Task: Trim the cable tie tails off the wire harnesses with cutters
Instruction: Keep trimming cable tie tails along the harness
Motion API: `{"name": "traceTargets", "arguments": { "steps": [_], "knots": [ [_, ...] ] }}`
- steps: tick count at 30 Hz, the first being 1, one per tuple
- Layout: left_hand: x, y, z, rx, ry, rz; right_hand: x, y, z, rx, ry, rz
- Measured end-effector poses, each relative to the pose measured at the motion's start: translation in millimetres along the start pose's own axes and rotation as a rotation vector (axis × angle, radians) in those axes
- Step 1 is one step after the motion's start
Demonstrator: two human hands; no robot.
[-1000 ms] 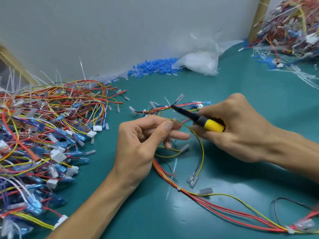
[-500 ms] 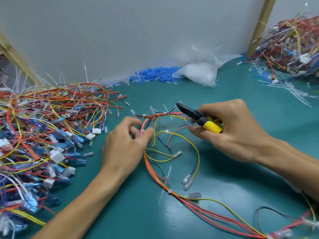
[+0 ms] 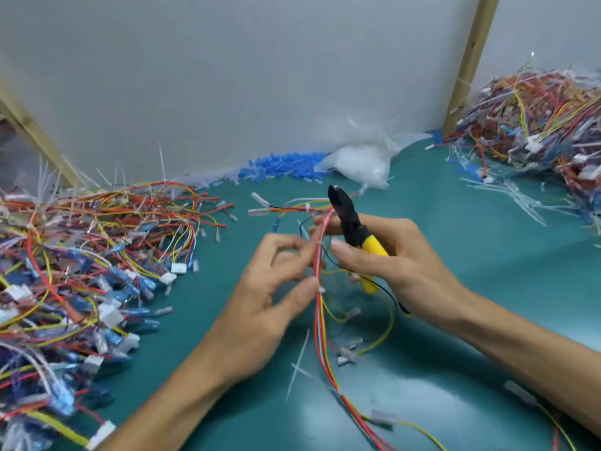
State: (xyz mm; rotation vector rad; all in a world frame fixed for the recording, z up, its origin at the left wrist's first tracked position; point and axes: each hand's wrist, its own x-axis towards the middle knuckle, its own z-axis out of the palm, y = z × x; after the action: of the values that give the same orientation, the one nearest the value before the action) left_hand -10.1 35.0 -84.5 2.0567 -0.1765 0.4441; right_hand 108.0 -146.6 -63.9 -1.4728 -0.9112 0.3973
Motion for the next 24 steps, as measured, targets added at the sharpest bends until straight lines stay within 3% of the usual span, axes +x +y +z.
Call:
{"name": "traceTargets", "arguments": {
  "steps": [4,9,14,17,19,24],
  "knots": [
    [-5.4,-4.2,7.5,0.376,-0.128,0.094,8.6,5.2,-4.4,-0.122,0.22,-0.057],
    [-9.6,-6.1,10.6,0.43,-0.127,0.086,19.2,-11.5,-49.9,-0.187,0.489,-0.144],
    [-8.7,-1.0,7.2,0.376,0.002,0.006,28.0,-20.5,-109.4,-0.51,0.682,-0.162],
    [-7.8,2.8,4.8,0.366,0.046,-0.026,28.9,-9.7,-138.0,-0.946,0.64,0.009],
    [-6.7,3.7,3.8,0.386,0.058,-0.045,28.1,-4.1,-142.9,-1.11,0.58,0.095],
    [-5.7,-0.7,2.2,0.421,-0.019,-0.129,29.1,-5.9,-114.8,-1.068,0.53,-0.013]
  ]
}}
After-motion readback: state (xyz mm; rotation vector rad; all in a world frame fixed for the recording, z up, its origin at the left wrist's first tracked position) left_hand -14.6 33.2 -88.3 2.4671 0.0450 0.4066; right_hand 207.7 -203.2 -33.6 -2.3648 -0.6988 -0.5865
